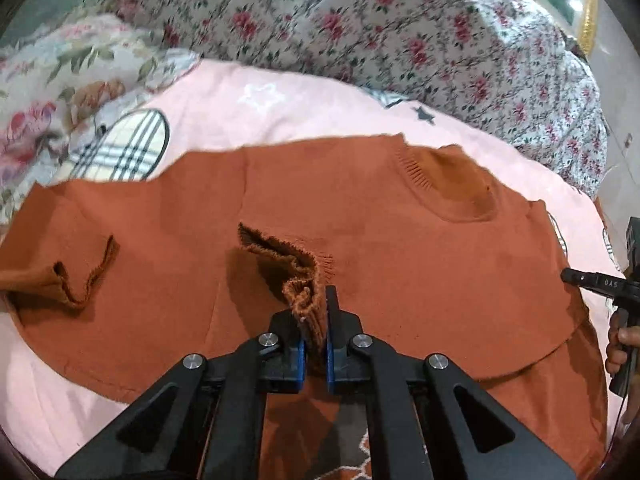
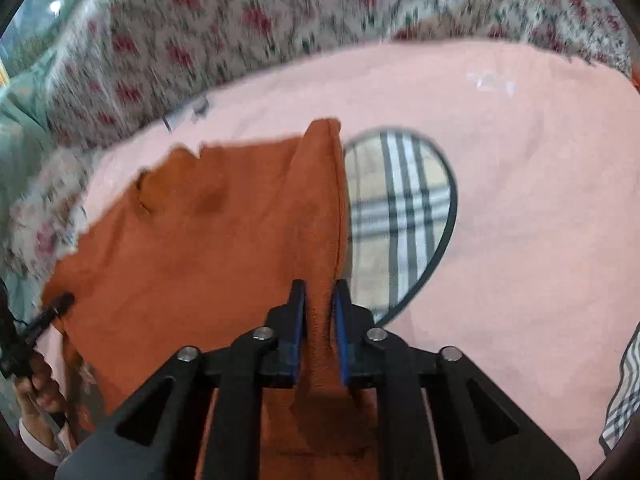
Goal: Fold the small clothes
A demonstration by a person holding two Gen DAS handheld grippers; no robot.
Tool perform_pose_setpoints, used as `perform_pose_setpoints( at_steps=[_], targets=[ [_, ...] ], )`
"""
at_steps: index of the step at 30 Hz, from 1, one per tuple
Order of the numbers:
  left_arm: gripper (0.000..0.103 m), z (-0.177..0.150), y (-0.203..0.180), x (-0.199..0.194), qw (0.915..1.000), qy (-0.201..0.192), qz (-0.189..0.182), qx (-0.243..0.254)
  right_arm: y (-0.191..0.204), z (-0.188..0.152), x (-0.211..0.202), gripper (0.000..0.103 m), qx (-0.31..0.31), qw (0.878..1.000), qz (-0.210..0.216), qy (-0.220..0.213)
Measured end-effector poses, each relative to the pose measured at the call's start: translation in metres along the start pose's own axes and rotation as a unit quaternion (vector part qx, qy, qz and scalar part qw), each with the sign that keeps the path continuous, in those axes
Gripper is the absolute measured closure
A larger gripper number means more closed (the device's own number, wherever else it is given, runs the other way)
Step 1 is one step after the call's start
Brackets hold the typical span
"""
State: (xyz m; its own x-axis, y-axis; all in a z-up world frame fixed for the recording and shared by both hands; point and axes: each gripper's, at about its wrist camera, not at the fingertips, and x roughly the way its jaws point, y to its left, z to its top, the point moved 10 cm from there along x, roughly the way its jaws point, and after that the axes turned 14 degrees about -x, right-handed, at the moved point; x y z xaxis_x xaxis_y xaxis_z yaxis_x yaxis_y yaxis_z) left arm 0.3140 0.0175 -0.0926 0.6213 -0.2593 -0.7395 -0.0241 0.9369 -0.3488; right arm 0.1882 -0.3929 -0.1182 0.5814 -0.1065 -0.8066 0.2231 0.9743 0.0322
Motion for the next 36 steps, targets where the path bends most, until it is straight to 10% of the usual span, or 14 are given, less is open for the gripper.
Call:
perform_pose_setpoints(
  at_steps=[20,29,36],
  targets=[
    [0.089,-0.024,0.055,-0.037,0.9994,0.007,0.025,-0.025,0.031,-0.023,-0.046,0.065,0.016,0.998,0.026,-0.048],
    [0.050,0.017,0.113,-0.080,0.9896,-0.071,0.125,-0.004,0.079,-0.050,-0.064,0.060,0.007,0.996,0.068,-0.053],
    [0.032,0.034,0.136,-0.034,0.9863,-0.034,0.155,0.045,0.103,-0.061,-0.057,0.060,0.003,0.996,0.087,-0.032]
  ],
)
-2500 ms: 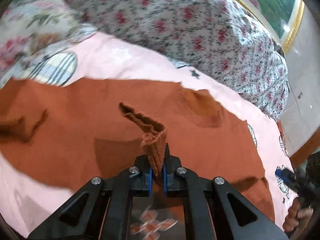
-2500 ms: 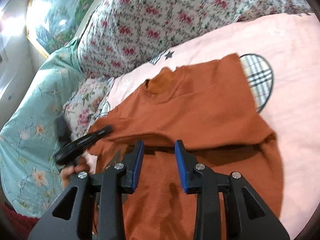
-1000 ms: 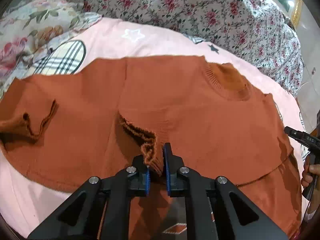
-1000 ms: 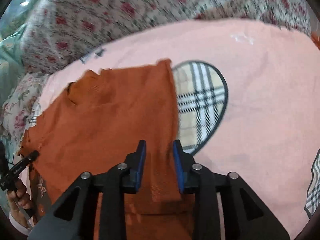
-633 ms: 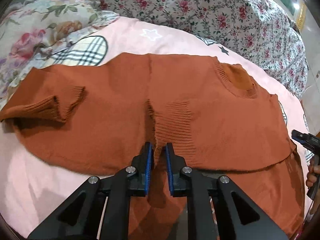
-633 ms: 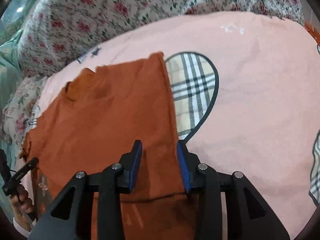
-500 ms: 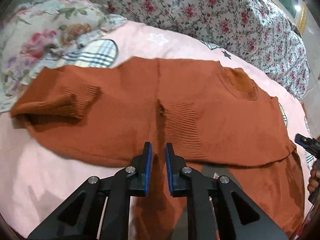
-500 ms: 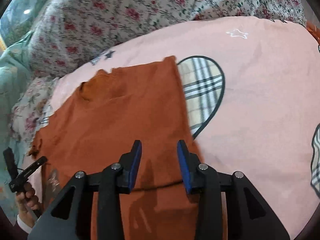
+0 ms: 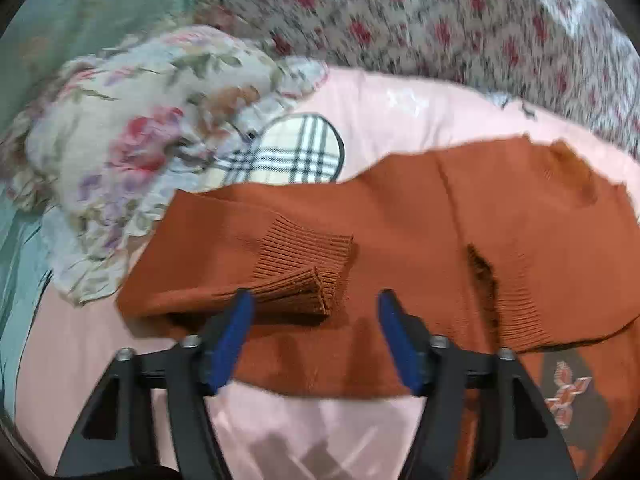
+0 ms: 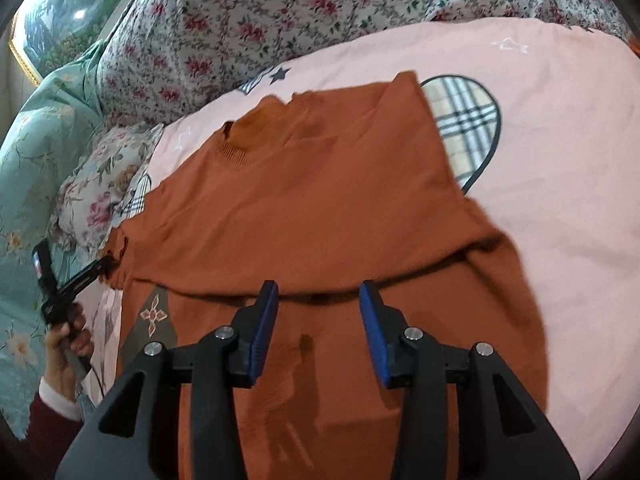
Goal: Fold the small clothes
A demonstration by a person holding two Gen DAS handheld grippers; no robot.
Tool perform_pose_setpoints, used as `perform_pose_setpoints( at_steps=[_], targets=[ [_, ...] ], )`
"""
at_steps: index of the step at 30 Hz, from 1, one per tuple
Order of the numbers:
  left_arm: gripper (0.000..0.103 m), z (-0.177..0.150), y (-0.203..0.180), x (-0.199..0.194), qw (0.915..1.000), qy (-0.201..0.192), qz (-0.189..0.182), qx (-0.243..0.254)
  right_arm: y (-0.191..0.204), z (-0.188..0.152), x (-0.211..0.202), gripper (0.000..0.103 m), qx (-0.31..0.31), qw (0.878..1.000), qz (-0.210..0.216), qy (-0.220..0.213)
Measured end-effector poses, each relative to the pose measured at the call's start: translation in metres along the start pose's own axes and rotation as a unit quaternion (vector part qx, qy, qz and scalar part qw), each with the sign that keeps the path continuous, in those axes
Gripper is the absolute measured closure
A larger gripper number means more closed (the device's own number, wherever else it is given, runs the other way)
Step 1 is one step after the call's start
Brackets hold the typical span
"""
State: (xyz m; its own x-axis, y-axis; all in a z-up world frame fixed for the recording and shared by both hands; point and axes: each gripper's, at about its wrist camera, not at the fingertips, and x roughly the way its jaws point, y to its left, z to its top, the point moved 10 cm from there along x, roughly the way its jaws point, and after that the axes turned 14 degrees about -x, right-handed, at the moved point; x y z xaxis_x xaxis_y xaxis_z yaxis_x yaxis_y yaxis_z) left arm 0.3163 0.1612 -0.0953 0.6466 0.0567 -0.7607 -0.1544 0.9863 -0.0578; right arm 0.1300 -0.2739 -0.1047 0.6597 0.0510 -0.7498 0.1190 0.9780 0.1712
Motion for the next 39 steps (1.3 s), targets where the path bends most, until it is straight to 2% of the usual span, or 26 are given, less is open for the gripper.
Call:
perform_pose_setpoints(
  at_steps=[3,5,7,8,9,10,14,18,21,25,27,29,34,36,39],
  targets=[
    [0.032,-0.002,0.007,0.027,0.9996,0.019,0.022,0.001,0.011,-0.002,0.004,0.059,-0.004,1.000,0.010,0.008],
    [0.045,0.004,0.015,0.034,0.9995,0.018,0.018,-0.020,0.017,-0.003,0.005,0.060,-0.009,1.000,0.012,0.009],
    [0.076,0.010,0.021,0.033,0.9992,0.015,0.018,-0.033,0.023,-0.003,0.005,0.060,-0.012,1.000,0.018,0.009],
    [0.082,0.011,0.025,0.031,0.9989,0.018,0.011,-0.043,0.026,-0.003,0.005,0.060,-0.012,1.000,0.021,0.008],
    [0.092,0.012,0.027,0.030,0.9985,0.020,0.003,-0.052,0.028,-0.003,0.004,0.060,-0.012,1.000,0.024,0.007],
    [0.095,0.012,0.030,0.026,0.9978,0.022,-0.002,-0.063,0.029,-0.003,0.004,0.060,-0.011,1.000,0.027,0.006],
    [0.096,0.013,0.031,0.004,0.9945,0.014,-0.031,-0.099,0.034,-0.005,0.004,0.060,-0.007,0.999,0.034,0.004],
    [0.096,0.014,-0.005,-0.036,0.9877,0.000,-0.097,-0.123,0.038,-0.010,0.002,0.059,-0.007,0.999,0.042,0.004],
    [0.096,0.015,-0.057,-0.064,0.9829,-0.012,-0.148,-0.109,0.038,-0.012,-0.001,0.060,-0.006,0.999,0.042,0.003],
    [0.096,0.006,-0.151,-0.089,0.9680,0.002,-0.237,-0.082,0.029,-0.016,-0.010,0.060,0.006,0.999,0.034,-0.007],
    [0.096,-0.002,-0.198,-0.092,0.9623,0.014,-0.265,-0.059,0.020,-0.016,-0.015,0.059,0.016,0.999,0.029,-0.011],
    [0.096,-0.016,-0.246,-0.088,0.9593,0.028,-0.279,-0.034,0.013,-0.017,-0.018,0.059,0.023,0.999,0.025,-0.013],
    [0.094,-0.057,-0.320,-0.060,0.9563,0.070,-0.284,0.018,-0.003,-0.019,-0.028,0.059,0.037,0.999,0.014,-0.020],
    [0.090,-0.073,-0.332,-0.047,0.9565,0.089,-0.276,0.033,-0.008,-0.019,-0.030,0.059,0.042,0.999,0.011,-0.022],
    [0.076,-0.089,-0.330,-0.044,0.9553,0.104,-0.274,0.039,-0.013,-0.017,-0.030,0.059,0.048,0.999,0.009,-0.025]
  ],
)
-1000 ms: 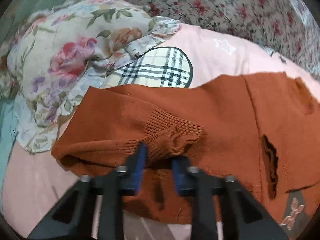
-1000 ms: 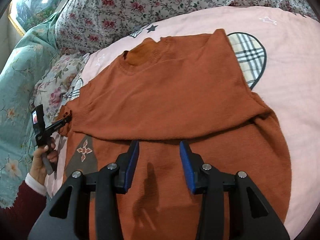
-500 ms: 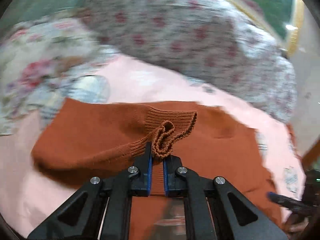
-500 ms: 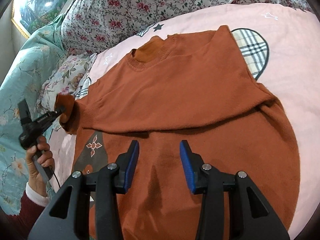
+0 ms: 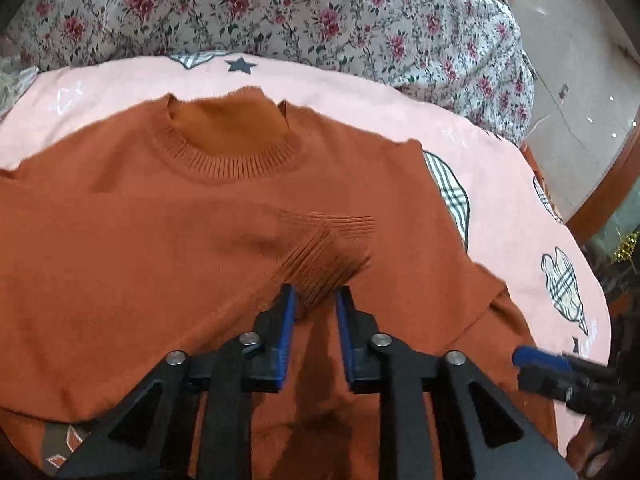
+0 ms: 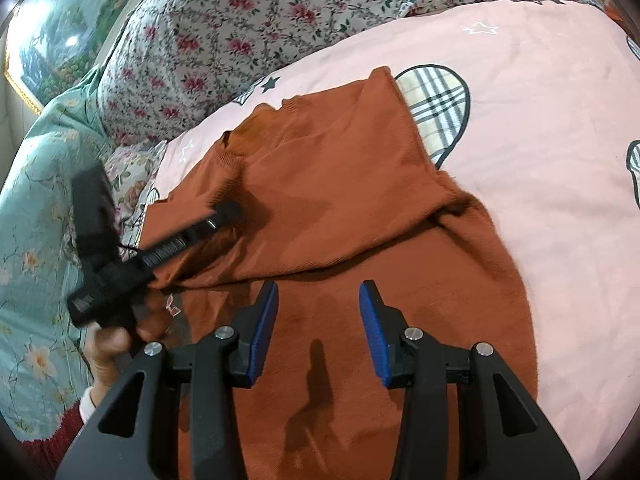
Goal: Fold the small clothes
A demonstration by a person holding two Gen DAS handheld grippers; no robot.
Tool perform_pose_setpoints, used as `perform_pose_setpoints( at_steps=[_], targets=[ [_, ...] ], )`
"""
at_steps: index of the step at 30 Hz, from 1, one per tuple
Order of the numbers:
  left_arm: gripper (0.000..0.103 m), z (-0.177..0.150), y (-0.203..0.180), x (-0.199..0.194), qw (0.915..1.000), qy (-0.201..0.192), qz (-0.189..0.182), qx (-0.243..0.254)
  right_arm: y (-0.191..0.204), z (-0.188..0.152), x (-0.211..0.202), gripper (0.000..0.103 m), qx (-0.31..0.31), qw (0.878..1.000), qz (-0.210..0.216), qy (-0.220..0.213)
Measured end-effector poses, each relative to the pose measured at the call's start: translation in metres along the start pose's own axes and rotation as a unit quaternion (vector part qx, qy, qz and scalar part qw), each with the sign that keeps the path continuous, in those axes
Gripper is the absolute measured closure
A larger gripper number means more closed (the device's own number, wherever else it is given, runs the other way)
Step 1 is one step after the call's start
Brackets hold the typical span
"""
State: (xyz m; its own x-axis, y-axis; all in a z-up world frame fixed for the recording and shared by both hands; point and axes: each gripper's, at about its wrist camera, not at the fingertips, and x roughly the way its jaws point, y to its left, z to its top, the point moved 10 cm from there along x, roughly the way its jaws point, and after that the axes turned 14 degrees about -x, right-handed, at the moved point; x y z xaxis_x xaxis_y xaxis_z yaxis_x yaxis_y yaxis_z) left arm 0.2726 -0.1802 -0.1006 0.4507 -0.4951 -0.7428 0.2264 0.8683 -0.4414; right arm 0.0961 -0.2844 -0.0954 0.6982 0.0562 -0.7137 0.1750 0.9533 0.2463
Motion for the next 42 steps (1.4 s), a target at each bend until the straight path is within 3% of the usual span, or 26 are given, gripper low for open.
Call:
perform_pose_setpoints(
  at_steps=[1,4,9,11,15,16,19,23,24,25,26,28,30,33,36,39,42],
  targets=[
    [0.064,-0.006,0.002,-0.003,1.0000,0.001,0.000,0.000,0.000,0.001,0.001,0.059,0.001,1.000,0.001,0.000],
    [0.050,-0.013,0.019,-0.029,0.9998,-0.016,0.011,-0.001,0.004,0.005,0.007,0.059,-0.001,1.000,0.006,0.001],
    [0.046,-0.022,0.078,-0.086,0.9956,-0.059,0.068,-0.027,0.023,0.019,0.031,0.059,-0.006,1.000,0.028,0.006],
    [0.046,-0.024,0.114,-0.110,0.9893,-0.081,0.110,-0.052,0.031,0.025,0.045,0.057,-0.004,0.999,0.037,0.013],
    [0.045,-0.032,0.194,-0.146,0.9685,-0.110,0.185,-0.125,0.053,0.038,0.074,0.049,0.005,0.997,0.067,0.024],
    [0.045,-0.033,0.205,-0.149,0.9657,-0.109,0.194,-0.133,0.057,0.040,0.082,0.044,0.009,0.997,0.072,0.029],
    [0.045,-0.037,0.240,-0.151,0.9565,-0.096,0.224,-0.160,0.069,0.043,0.110,0.041,0.030,0.995,0.078,0.049],
    [0.043,-0.036,0.255,-0.147,0.9551,-0.092,0.222,-0.173,0.073,0.056,0.132,0.041,0.041,0.997,0.055,0.040],
    [0.043,-0.033,0.252,-0.144,0.9552,-0.094,0.225,-0.168,0.071,0.058,0.134,0.052,0.034,0.998,0.044,0.040],
    [0.043,-0.030,0.251,-0.143,0.9555,-0.094,0.227,-0.163,0.068,0.062,0.136,0.086,0.021,0.998,0.026,0.045],
    [0.043,-0.027,0.250,-0.141,0.9559,-0.093,0.228,-0.159,0.066,0.066,0.133,0.093,0.015,0.999,0.026,0.044],
    [0.043,-0.022,0.249,-0.139,0.9561,-0.094,0.231,-0.155,0.060,0.082,0.114,0.093,0.013,0.999,0.040,0.007],
    [0.043,-0.019,0.250,-0.136,0.9556,-0.095,0.230,-0.158,0.045,0.101,0.082,0.093,0.001,0.998,0.021,-0.054],
    [0.043,-0.012,0.251,-0.132,0.9549,-0.096,0.227,-0.165,0.007,0.105,0.062,0.093,0.015,0.997,-0.011,-0.073],
    [0.043,-0.008,0.251,-0.130,0.9539,-0.097,0.233,-0.162,-0.025,0.086,0.074,0.086,0.049,0.998,-0.016,-0.033],
    [0.043,-0.007,0.254,-0.132,0.9528,-0.101,0.234,-0.165,-0.053,0.066,0.076,0.057,0.095,0.995,-0.027,-0.017],
    [0.045,-0.007,0.255,-0.134,0.9535,-0.105,0.223,-0.174,-0.060,0.057,0.070,0.051,0.120,0.992,-0.020,-0.026]
  ],
)
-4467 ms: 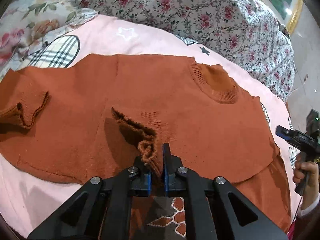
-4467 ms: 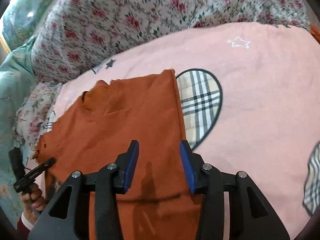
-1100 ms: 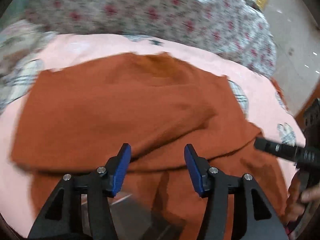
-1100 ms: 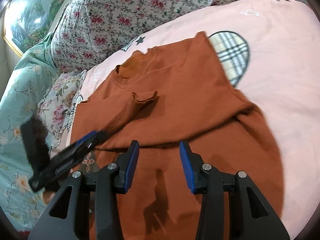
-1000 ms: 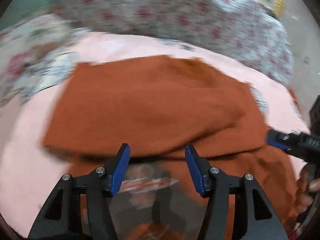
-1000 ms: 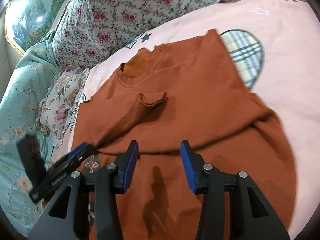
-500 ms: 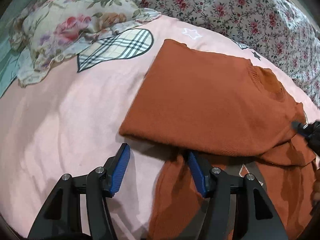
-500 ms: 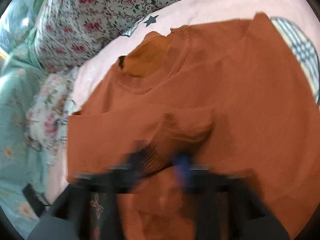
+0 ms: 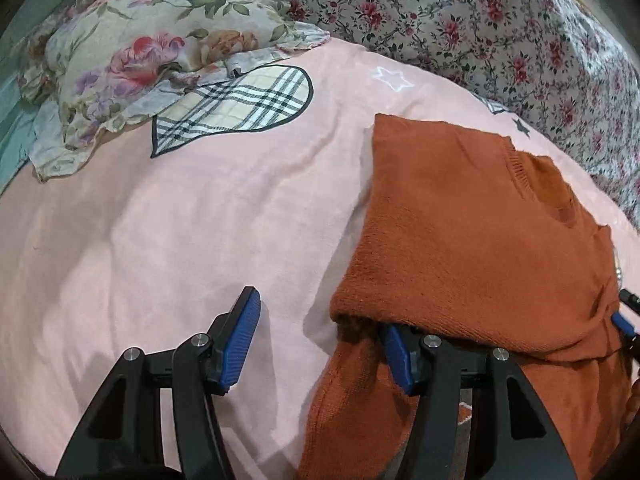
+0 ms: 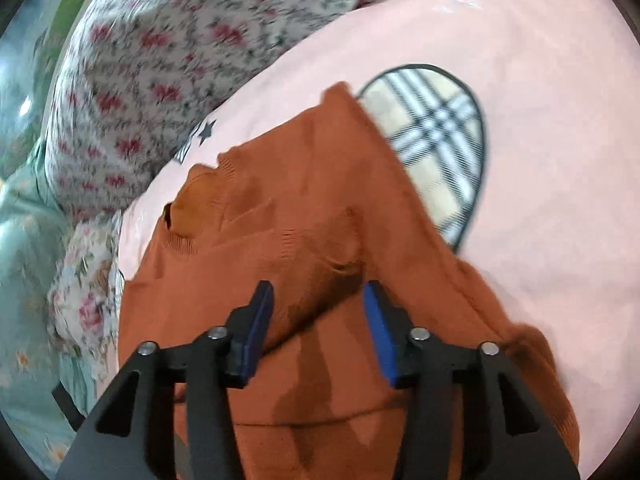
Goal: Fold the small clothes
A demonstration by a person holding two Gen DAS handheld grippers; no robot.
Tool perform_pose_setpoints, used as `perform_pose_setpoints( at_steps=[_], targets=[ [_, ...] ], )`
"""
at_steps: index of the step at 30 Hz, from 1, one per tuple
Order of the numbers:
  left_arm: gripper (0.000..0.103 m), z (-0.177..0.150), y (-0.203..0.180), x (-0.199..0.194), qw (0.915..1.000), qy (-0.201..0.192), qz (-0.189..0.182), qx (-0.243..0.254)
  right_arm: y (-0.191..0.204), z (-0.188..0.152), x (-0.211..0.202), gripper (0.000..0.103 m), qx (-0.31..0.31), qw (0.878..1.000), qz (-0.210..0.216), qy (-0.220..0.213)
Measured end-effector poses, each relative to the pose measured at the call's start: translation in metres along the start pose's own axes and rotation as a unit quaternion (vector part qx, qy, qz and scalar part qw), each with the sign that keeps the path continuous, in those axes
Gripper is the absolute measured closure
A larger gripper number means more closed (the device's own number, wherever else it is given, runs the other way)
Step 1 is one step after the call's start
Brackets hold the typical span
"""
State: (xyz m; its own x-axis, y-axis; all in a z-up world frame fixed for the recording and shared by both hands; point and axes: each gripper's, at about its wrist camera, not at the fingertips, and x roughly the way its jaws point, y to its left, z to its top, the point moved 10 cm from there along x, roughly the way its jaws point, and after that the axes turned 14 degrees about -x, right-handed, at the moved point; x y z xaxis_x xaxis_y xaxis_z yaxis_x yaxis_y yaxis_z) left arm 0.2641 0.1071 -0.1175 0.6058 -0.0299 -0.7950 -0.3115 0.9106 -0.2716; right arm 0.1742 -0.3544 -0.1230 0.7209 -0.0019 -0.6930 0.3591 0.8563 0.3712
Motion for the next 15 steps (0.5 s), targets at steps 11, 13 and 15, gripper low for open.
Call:
perform_pose_setpoints(
  at_steps=[11,13,15],
  targets=[
    [0.047,-0.012,-0.010,-0.004,0.9995,-0.005,0.015,0.028,0.038,-0.018,0.025,0.047,0.032,0.999,-0.035,0.019],
    [0.047,-0.013,-0.011,-0.003,0.9994,-0.005,0.017,0.030,0.044,-0.017,0.032,0.047,0.020,0.997,-0.075,0.018],
    [0.047,-0.014,-0.013,-0.003,0.9991,-0.006,0.020,0.037,0.050,-0.015,0.042,0.047,-0.014,0.994,-0.110,0.023]
  ],
)
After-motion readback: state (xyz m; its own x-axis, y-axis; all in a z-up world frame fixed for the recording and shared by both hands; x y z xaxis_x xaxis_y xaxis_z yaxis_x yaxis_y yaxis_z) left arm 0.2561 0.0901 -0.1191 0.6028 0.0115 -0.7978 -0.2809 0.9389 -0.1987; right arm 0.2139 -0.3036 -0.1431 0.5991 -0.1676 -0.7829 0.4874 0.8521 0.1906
